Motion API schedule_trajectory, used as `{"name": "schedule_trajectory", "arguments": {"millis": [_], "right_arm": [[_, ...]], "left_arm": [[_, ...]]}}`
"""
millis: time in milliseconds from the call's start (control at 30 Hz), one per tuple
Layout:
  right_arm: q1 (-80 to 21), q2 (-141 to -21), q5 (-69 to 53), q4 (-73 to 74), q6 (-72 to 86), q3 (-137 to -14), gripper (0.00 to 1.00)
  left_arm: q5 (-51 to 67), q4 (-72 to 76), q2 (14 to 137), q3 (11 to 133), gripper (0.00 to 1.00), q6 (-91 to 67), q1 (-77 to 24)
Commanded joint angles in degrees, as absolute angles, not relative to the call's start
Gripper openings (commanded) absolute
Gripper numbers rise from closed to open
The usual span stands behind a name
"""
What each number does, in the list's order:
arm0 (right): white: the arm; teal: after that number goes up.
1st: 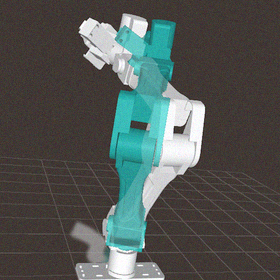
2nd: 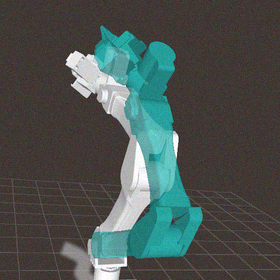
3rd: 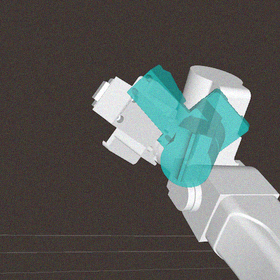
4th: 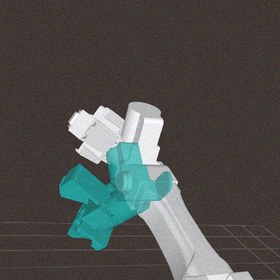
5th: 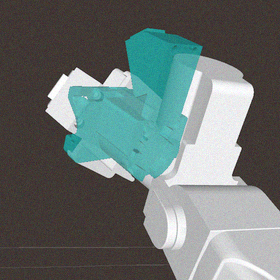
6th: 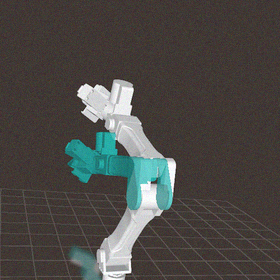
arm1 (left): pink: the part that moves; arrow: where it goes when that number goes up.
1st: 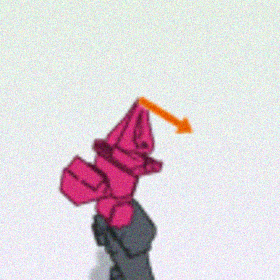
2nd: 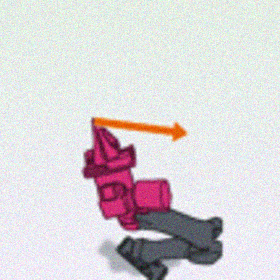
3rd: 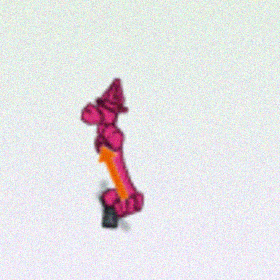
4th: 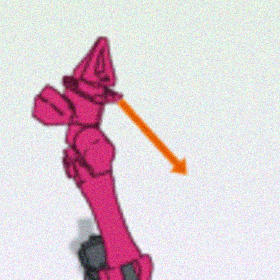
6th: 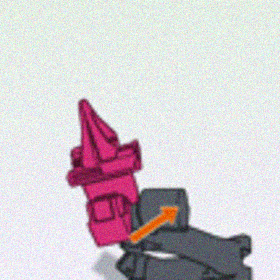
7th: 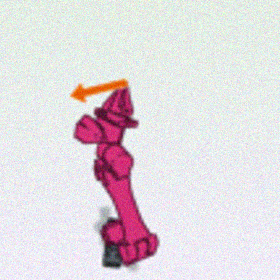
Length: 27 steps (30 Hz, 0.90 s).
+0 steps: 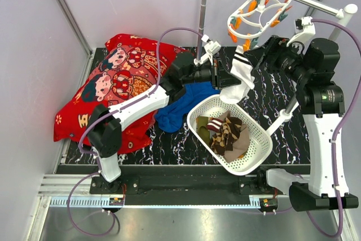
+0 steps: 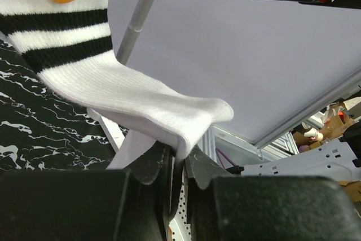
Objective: Remove the socks clipped to the hanger
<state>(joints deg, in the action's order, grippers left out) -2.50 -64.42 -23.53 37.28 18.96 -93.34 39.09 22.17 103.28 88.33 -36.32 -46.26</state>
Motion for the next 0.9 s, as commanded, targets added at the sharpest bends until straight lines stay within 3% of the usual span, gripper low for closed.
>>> {"name": "schedule_trajectory", "arguments": {"millis": [0, 100, 133, 167, 333, 467, 867], "right_arm": [[-2.1, -63.3, -29.8, 34.6, 17.3, -96.3, 0.82], [-2.0, -62.4, -29.6, 34.3, 17.8, -94.7, 0.81], [-2.0, -61.7, -29.8, 34.4, 18.0, -93.4, 0.81], [-2.0, -61.3, -30.1, 34.1, 18.1, -92.6, 0.80], [-2.0, -58.6, -28.6, 35.3, 21.4, -88.3, 0.77], [-2.0, -55.8, -23.3, 37.4, 26.3, -84.8, 0.68], [-2.0, -49.8, -19.4, 38.1, 34.4, -75.1, 0.69]], "left_arm": [[41.5, 23.5, 103.6, 91.9, 0.15, -37.3, -46.0], [42.3, 23.6, 103.8, 92.3, 0.13, -37.2, -46.1], [42.2, 23.6, 103.8, 92.3, 0.02, -37.4, -46.0], [41.9, 23.6, 103.8, 92.3, 0.00, -37.5, -46.0], [42.2, 22.1, 103.3, 92.4, 0.03, -37.0, -46.0], [42.0, 20.0, 103.3, 92.9, 0.09, -35.8, -46.0], [41.8, 21.2, 103.4, 92.9, 0.13, -36.6, -46.0]]}}
